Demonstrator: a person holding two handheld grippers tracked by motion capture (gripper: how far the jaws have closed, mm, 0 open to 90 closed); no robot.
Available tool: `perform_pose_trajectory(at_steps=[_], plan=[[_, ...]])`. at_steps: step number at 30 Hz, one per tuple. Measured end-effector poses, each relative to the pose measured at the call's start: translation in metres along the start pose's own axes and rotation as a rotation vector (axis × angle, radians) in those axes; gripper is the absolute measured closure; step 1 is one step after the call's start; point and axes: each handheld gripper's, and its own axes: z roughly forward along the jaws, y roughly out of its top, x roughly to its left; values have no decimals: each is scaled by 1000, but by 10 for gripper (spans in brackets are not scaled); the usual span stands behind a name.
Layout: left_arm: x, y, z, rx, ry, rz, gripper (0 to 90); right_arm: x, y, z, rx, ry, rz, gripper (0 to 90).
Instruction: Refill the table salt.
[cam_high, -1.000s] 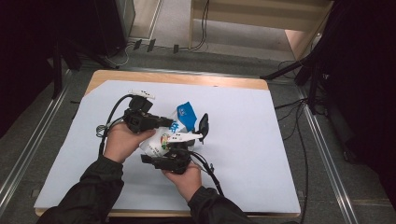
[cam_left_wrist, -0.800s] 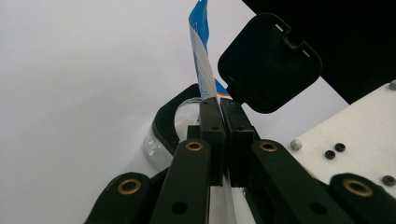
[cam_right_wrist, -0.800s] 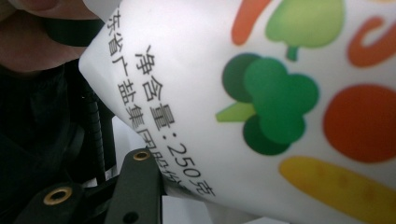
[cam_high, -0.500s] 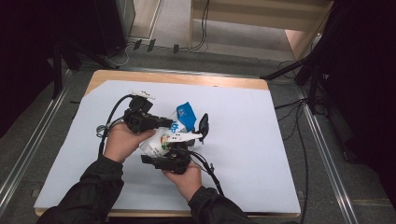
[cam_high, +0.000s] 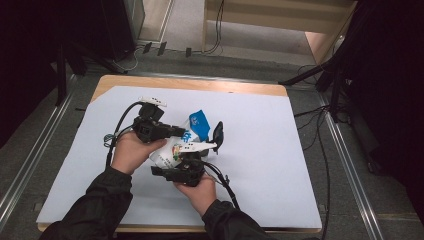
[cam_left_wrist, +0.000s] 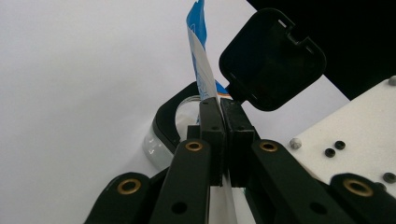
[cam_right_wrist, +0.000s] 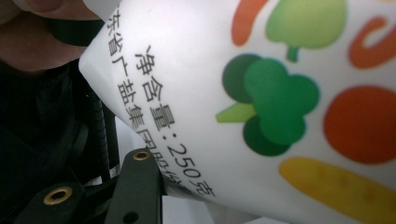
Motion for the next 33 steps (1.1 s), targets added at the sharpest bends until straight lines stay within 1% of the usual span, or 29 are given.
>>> perform_pose_trajectory(at_steps=[14,33], plan=[[0,0,1,3,0,5,893,0,0,0,1,1,2,617],[0,0,3,2,-5,0,892,0,0,0,0,7,11,618]])
